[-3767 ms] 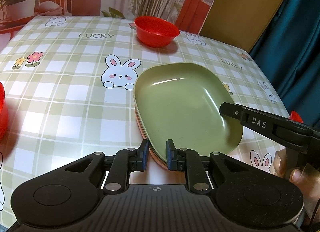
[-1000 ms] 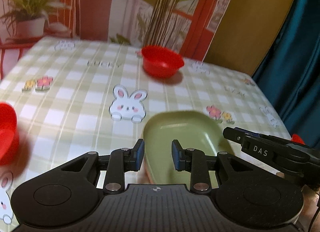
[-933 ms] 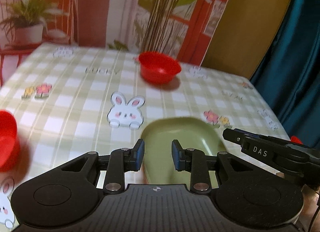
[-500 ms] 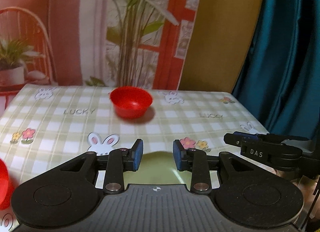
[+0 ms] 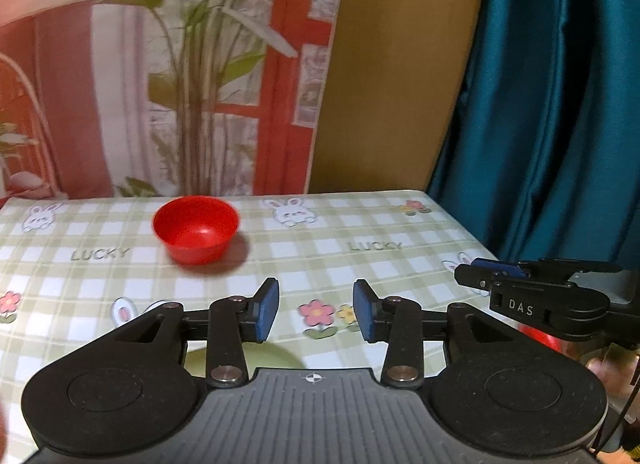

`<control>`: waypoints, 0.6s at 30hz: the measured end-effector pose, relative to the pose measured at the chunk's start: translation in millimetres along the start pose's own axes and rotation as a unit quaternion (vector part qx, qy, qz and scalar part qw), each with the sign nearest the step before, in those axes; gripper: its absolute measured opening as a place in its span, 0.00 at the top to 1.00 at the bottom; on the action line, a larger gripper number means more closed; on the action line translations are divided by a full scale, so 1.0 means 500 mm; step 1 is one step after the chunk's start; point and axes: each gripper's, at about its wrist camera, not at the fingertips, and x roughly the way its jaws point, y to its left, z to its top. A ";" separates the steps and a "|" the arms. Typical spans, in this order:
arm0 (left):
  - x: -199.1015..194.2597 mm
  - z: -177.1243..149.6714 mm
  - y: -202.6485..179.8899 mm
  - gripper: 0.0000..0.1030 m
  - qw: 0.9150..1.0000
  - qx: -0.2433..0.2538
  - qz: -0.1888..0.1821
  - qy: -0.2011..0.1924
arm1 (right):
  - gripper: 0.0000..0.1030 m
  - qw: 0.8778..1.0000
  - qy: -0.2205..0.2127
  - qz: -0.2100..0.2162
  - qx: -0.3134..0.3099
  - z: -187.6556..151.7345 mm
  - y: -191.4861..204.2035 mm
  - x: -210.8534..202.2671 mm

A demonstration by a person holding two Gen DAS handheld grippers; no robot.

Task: Organize plates and bowls

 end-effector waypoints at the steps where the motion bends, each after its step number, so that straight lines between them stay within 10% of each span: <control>1: 0.004 0.002 -0.005 0.58 1.000 0.002 -0.003 -0.001 | 0.85 1.000 0.000 -0.002 0.000 -0.001 -0.007 -0.001; 18: 0.087 0.000 -0.168 0.54 0.994 0.050 -0.095 0.011 | 0.85 0.996 -0.005 -0.084 0.026 -0.033 -0.156 -0.048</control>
